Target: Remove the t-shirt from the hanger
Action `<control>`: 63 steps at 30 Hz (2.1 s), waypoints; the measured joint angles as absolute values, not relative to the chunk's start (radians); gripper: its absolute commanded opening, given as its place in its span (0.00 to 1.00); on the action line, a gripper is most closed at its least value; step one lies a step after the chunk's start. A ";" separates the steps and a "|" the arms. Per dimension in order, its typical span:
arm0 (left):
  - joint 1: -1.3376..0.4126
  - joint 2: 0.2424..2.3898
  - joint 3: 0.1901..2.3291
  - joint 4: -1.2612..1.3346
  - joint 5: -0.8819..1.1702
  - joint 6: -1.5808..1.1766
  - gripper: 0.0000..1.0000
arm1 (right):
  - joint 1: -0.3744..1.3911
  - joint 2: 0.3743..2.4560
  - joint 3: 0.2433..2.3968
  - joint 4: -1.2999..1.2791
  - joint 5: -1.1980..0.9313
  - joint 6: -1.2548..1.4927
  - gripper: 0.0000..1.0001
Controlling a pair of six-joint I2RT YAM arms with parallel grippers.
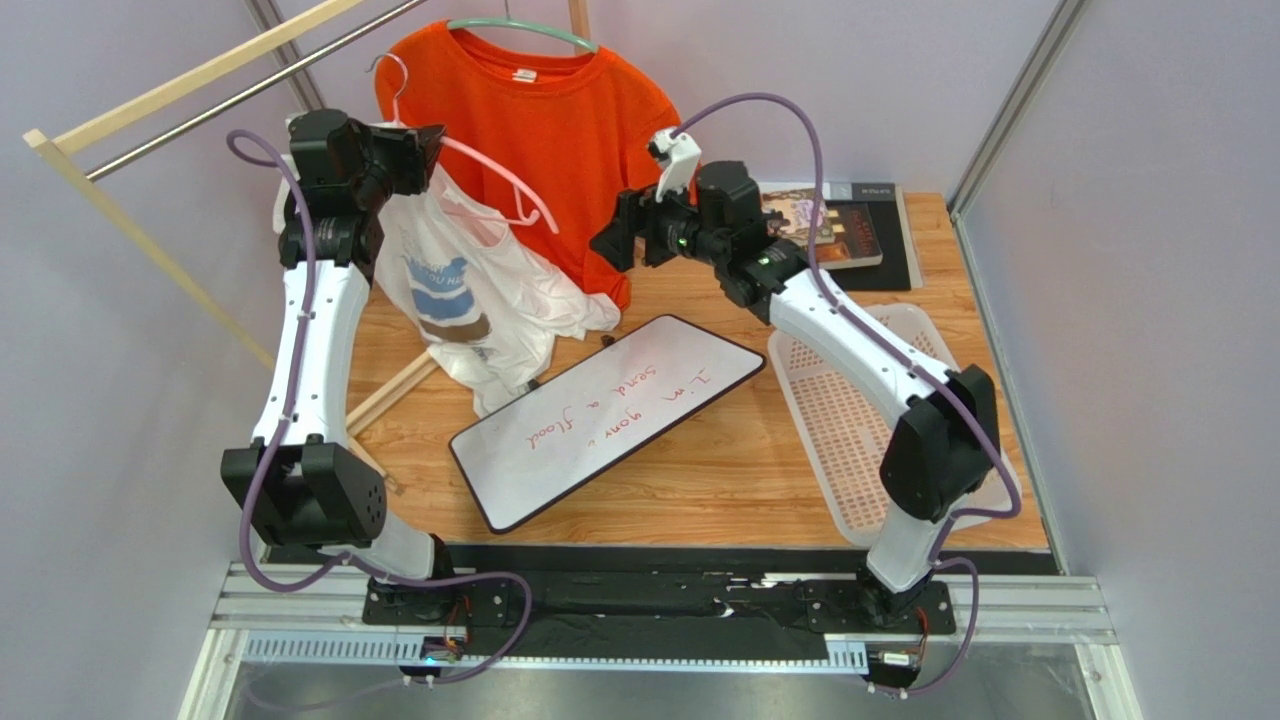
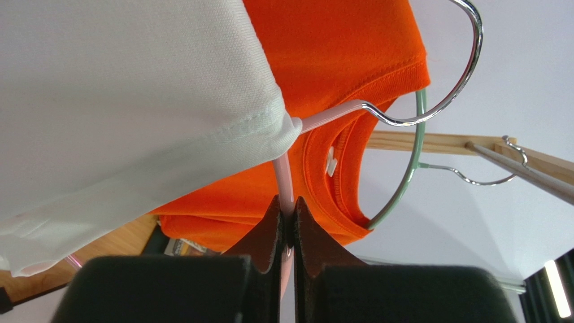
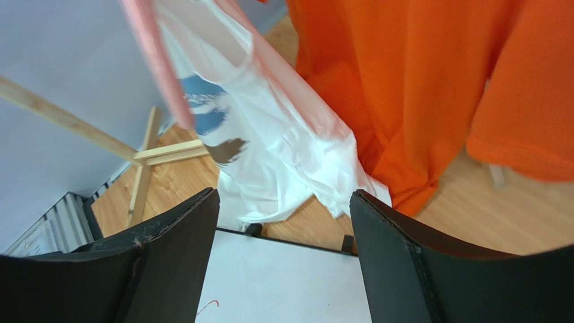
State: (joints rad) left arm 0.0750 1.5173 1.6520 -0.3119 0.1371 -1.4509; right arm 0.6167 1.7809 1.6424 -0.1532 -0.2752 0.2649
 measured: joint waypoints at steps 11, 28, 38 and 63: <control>0.029 1.517 1.639 -0.313 0.218 -1.362 0.00 | 0.664 1.825 1.860 -0.162 -0.519 0.119 0.73; 0.002 1.466 1.536 -0.311 0.298 -1.356 0.00 | 0.732 2.002 1.975 -0.234 -0.456 0.050 0.46; -0.009 1.428 1.530 -0.302 0.283 -1.345 0.00 | 0.757 2.048 2.035 -0.224 -0.399 0.107 0.00; 0.059 1.184 1.447 -0.531 0.215 -1.045 0.58 | 0.725 1.956 1.764 -0.022 -0.432 0.315 0.00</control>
